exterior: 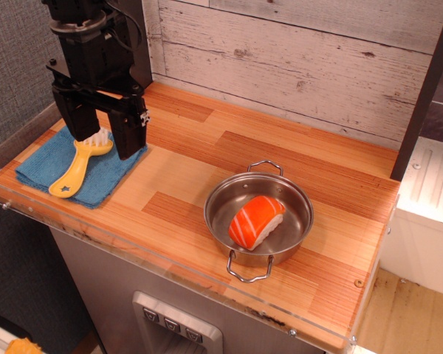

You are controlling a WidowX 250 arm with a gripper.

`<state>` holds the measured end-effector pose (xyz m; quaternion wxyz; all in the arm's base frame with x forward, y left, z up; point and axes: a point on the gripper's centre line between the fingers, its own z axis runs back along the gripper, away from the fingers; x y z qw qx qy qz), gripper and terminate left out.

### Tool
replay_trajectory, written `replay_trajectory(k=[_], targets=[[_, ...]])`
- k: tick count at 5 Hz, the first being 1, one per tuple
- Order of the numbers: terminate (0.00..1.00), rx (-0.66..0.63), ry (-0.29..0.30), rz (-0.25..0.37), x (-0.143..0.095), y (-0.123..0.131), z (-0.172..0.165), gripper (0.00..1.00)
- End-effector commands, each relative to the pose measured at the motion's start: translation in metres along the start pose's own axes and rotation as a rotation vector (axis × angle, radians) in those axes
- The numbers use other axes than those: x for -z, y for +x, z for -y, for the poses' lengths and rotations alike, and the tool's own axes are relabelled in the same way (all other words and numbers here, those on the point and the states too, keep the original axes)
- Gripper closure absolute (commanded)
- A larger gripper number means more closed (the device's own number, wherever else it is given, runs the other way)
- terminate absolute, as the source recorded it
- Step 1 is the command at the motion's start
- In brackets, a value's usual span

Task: Take the sushi out of the pot and move it to the back left corner.

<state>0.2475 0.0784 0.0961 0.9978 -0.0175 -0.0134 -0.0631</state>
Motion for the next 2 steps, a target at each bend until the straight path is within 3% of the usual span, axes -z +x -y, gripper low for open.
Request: replay_trajectory(k=[1,2], targets=[[0.00,0.000,0.000,0.000,0.000,0.000,0.000,0.00],[0.00,0.047,-0.031,0.044,0.003,0.006,0.013,0.00]])
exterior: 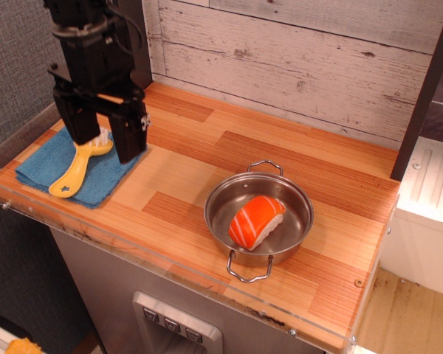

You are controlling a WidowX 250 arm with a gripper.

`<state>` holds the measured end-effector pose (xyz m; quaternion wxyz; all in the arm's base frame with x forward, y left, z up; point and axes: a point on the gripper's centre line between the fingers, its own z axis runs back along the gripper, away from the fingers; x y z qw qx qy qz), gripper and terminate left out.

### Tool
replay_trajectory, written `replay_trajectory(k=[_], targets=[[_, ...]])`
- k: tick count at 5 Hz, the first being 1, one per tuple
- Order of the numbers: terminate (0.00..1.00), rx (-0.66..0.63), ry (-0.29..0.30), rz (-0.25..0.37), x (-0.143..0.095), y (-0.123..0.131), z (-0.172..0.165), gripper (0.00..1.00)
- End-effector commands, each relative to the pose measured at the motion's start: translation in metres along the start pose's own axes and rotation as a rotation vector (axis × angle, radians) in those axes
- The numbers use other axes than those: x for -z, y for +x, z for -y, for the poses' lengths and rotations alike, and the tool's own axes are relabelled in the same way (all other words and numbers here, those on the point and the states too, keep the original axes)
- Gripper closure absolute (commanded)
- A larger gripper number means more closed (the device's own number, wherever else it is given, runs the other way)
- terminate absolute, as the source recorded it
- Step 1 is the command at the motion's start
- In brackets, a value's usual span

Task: Take the sushi out of the pot and move it to the back left corner.

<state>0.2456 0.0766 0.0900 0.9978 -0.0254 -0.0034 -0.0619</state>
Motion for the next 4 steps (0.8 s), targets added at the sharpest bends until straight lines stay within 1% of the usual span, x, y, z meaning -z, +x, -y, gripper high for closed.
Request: replay_trajectory(k=[1,2,3,4], targets=[[0.00,0.134,-0.030,0.075,0.002,0.017,0.038,0.00],[0.00,0.248,0.015,0.078,0.001,0.026,0.081,0.00],[0.00,0.325,0.038,0.070,0.009,0.030,0.114,0.00],[0.00,0.340,0.038,0.055,0.024,0.034,0.136,0.00]])
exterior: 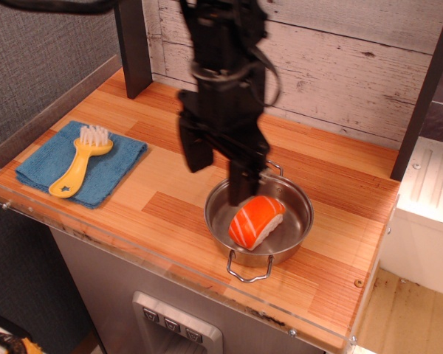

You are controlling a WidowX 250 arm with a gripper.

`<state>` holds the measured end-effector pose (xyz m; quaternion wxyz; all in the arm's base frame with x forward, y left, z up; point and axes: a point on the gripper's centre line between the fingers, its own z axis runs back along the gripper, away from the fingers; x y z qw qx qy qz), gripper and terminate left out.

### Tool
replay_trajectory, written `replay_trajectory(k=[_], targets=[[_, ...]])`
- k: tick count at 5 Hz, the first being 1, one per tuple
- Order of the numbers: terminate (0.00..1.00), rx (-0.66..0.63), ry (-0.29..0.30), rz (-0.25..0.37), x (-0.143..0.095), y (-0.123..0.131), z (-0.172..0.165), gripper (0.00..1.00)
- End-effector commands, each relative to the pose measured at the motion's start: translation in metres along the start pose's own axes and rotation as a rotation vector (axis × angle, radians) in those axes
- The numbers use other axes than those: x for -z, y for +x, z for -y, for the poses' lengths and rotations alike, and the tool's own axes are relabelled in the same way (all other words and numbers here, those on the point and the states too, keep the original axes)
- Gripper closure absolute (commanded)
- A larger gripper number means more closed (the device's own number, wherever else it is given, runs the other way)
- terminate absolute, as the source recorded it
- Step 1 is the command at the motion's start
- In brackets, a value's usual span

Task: Take the sushi out of the pot and move it to the back left corner.

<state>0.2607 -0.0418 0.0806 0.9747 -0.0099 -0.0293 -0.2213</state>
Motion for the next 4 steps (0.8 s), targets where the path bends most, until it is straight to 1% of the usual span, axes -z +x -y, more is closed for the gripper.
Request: replay_trajectory(k=[1,2,4], targets=[[0.00,-0.024,0.023,0.000,0.025,0.014,0.021,0.00],[0.00,-0.079,0.043,-0.012,0.038,0.015,0.016,0.00],[0.00,-0.123,0.048,-0.016,0.054,0.018,0.011,0.00]])
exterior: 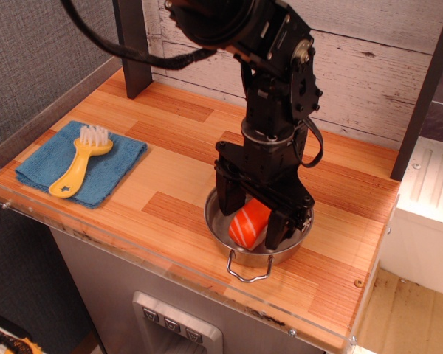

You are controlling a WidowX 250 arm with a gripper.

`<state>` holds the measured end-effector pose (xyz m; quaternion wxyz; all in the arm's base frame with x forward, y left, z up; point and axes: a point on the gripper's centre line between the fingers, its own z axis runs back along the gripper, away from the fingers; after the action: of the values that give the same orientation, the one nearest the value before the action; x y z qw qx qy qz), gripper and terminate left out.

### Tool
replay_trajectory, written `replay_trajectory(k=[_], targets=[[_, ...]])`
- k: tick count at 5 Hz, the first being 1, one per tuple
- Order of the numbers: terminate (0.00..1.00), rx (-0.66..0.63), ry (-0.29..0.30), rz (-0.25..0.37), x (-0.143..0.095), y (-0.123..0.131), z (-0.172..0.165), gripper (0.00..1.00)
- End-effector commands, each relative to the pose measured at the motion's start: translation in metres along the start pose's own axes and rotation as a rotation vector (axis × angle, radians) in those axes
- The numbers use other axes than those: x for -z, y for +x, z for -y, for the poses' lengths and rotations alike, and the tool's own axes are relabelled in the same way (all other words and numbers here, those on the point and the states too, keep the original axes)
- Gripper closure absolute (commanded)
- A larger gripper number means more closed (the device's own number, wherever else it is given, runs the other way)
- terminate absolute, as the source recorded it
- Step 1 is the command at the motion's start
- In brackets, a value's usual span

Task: Take the sushi out of the pot and move it to the back left corner.

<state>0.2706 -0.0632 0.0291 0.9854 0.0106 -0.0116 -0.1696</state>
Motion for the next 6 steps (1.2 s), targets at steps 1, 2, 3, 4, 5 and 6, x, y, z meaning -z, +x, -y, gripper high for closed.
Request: replay_trajectory(k=[1,2,3,4,5,6], targets=[[0.00,-0.023,0.000,0.025,0.007,0.004,-0.004,1.00],[0.00,-0.005,0.000,0.049,0.000,0.005,-0.003,1.00],[0.00,0.009,-0.005,0.111,-0.025,0.004,-0.013,1.00],[0.00,-0.045,0.005,0.221,-0.074,0.002,-0.055,1.00],[0.00,-0.154,0.006,0.219,-0.083,0.001,-0.110,1.00],[0.00,-0.209,0.035,0.162,-0.063,0.004,-0.159,1.00]])
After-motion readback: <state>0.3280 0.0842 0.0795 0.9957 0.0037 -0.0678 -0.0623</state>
